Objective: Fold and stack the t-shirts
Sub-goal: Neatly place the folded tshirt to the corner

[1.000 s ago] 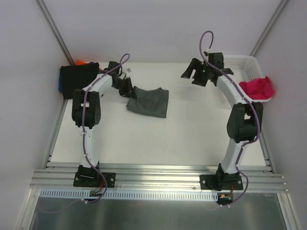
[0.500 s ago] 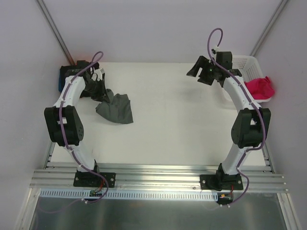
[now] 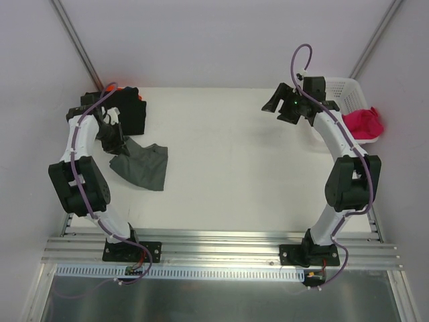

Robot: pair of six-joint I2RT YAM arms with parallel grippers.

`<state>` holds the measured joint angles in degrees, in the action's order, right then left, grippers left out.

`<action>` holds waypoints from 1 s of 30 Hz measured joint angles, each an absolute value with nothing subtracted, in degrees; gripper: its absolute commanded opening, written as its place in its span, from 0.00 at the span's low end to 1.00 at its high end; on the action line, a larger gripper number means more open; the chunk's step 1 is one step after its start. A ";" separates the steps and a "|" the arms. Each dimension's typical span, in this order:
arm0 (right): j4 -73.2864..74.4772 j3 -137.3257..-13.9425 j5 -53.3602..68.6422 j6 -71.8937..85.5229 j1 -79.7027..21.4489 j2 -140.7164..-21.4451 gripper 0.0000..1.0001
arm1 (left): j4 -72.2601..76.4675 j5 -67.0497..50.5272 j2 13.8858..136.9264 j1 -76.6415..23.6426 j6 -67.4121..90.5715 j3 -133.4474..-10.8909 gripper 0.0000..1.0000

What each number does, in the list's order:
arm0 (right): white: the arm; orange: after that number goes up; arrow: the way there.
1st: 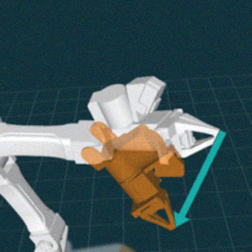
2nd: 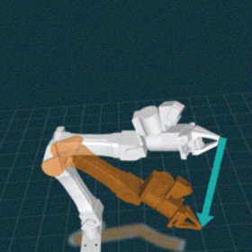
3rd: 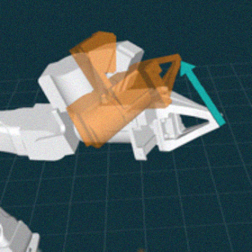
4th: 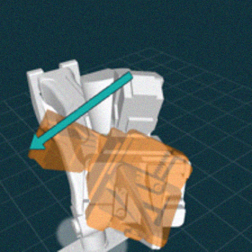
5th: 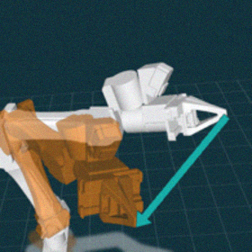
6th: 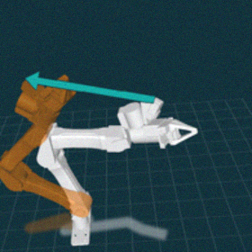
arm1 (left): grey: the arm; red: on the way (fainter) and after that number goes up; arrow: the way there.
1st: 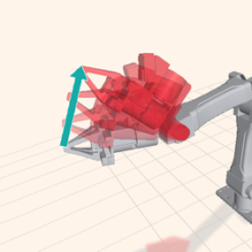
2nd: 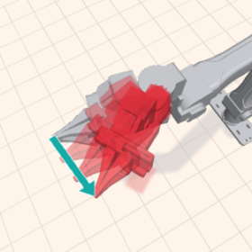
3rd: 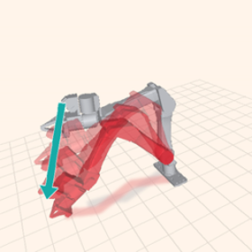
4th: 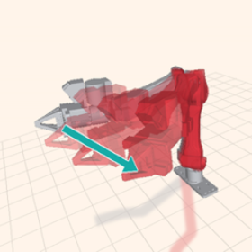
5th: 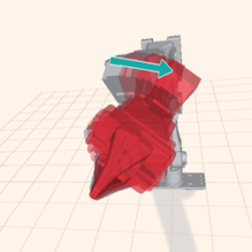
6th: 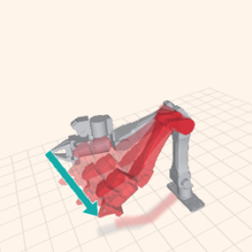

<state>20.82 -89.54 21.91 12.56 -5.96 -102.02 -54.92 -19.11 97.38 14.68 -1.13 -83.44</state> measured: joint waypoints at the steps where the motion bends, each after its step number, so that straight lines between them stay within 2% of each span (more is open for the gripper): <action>1: 20.84 -89.27 21.91 12.56 -5.96 -101.78 0.85 | -55.22 -18.13 97.14 15.49 -1.19 -83.64 0.00; 15: 20.53 -85.84 21.96 12.60 -5.17 -100.36 0.85 | -56.45 -7.11 98.67 18.17 -1.72 -88.86 0.00; 30: 20.38 -85.43 21.91 12.56 -4.34 -99.98 0.85 | -56.58 0.75 106.08 21.96 -1.76 -93.95 0.00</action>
<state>20.38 -85.43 21.91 12.56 -4.34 -99.98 -56.58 0.75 106.08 21.96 -1.76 -93.95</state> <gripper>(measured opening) 0.853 0.038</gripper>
